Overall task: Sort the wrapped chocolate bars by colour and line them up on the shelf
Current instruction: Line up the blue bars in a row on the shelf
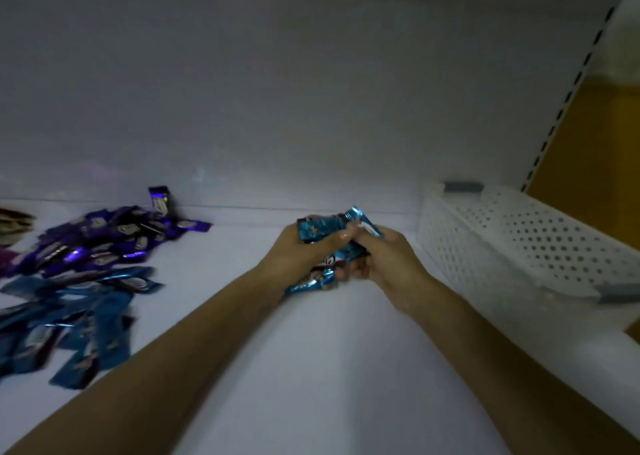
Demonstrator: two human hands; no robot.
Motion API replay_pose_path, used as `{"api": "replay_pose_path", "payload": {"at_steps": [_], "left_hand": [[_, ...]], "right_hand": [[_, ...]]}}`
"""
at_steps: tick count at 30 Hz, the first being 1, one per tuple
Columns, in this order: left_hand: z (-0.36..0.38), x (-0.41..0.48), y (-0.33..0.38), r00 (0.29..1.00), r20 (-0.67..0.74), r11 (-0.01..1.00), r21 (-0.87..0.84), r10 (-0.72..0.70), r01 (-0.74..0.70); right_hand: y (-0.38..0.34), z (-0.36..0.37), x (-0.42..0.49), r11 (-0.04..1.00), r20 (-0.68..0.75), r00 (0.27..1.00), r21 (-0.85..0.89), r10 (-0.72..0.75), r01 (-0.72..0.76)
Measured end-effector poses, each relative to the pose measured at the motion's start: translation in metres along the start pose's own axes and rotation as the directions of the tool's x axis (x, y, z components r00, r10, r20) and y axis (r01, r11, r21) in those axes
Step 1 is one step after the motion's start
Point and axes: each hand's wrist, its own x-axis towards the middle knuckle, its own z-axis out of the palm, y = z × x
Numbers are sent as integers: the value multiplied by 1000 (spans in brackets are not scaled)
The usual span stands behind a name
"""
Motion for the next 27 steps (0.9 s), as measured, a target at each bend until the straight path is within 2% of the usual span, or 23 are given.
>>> {"api": "replay_pose_path", "payload": {"at_steps": [3, 5, 9, 13, 17, 20, 21, 22, 23, 24, 25, 27], "left_hand": [[-5, 1, -4, 999, -50, 998, 67, 13, -10], [-5, 2, -6, 994, -99, 997, 75, 41, -34], [-5, 3, -7, 985, -167, 997, 65, 46, -35], [-5, 2, -6, 973, -226, 999, 2, 47, -47], [-4, 1, -4, 953, -303, 994, -97, 12, -43], [-4, 1, -3, 940, -340, 989, -136, 8, -58], [-4, 1, -3, 937, -349, 987, -148, 6, -62], [-3, 1, -3, 933, -360, 985, -161, 3, -65], [-4, 2, -3, 927, -374, 983, -170, 0, -69], [-4, 3, -3, 922, -388, 983, -171, -1, -71], [-5, 3, -3, 917, -398, 983, -170, -3, -70], [-5, 4, -3, 915, -404, 982, -174, -8, -68]], "right_hand": [[4, 2, 8, 993, -11, 1000, -117, -7, 6], [7, 5, 10, 993, -21, 1000, -115, -4, 1], [4, 4, 13, 999, -83, 996, 10, 45, -44], [0, -5, 17, 997, -126, 992, 79, 28, -18], [-4, -15, 17, 999, -103, 995, -26, 16, -19], [-9, -22, 15, 987, -76, 994, -137, 80, -90], [-9, -24, 14, 948, -113, 991, -303, 67, -98], [-8, -27, 14, 826, -157, 988, -555, 7, -94], [-7, -31, 13, 602, -173, 980, -794, -95, -82], [-6, -34, 11, 364, -142, 970, -929, -197, -63], [-6, -37, 9, 223, -88, 959, -974, -268, -26], [-11, -42, 6, 151, 25, 945, -985, -327, 79]]}}
